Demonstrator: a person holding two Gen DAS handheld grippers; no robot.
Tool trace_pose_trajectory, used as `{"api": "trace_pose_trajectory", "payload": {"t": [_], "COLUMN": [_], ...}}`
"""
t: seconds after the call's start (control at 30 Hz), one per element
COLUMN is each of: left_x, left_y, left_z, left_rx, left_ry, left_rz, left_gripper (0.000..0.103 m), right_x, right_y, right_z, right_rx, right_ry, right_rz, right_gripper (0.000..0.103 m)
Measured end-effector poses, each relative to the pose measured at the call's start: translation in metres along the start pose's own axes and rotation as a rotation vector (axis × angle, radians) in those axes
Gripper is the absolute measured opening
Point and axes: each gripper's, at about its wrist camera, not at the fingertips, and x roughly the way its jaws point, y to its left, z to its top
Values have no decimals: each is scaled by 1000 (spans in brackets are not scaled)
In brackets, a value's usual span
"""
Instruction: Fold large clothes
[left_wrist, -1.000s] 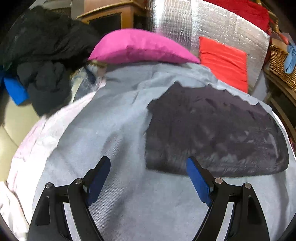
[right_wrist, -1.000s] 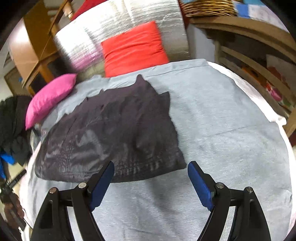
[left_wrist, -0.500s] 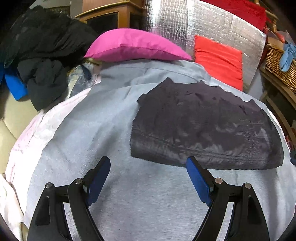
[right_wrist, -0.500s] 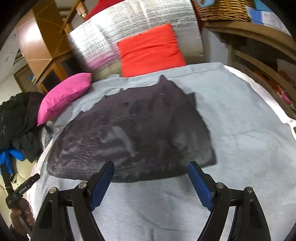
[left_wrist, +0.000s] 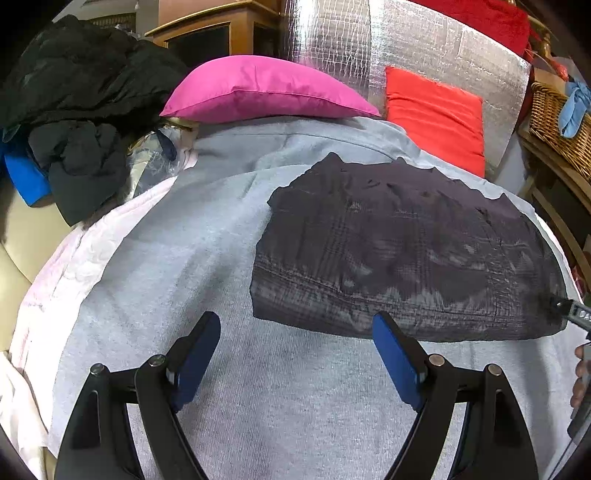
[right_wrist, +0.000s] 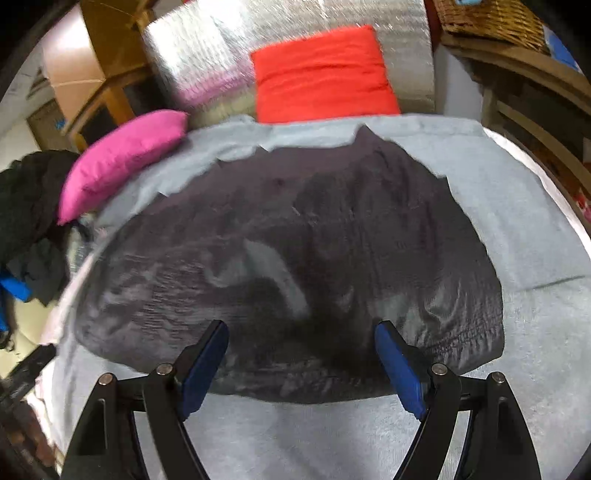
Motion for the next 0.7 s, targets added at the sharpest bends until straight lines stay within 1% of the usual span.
{"api": "trace_pose_trajectory", "payload": {"t": [0.1,0.17,0.23,0.3,0.4,0.5,0.53,0.6,0.7], "left_x": [0,1,3,6,14,29,37,54,82], "left_y": [-3,-8,-15,-27,-54,-77,-85,-98,-104], "left_z": [4,9,15,22,36,44,47,50,49], "left_rx": [8,10,14,20,54,79,94,119,137], "left_ry": [-5,-12,-13,-21,-38,-28,-21,-3,53], "left_rz": [-2,-5,-17,-25,-44,-59,-48,-26,25], "left_gripper": [84,84,84,84,84,84,84,84,84], "right_x": [4,-5,-16,-22,-18,-3,7,19,52], "right_y": [-2,1,6,10,16,22,26,30,29], "right_z": [1,7,17,28,43,61,69,79,90], "right_rx": [8,-4,-19,-36,-47,-70,-79,-101,-112], "right_ry": [24,4,-24,-45,-46,-33,-13,-5,61], "right_rz": [-5,14,14,17,6,-20,-29,-66,-144], "right_gripper": [84,84,84,84,84,84,84,84,84]}}
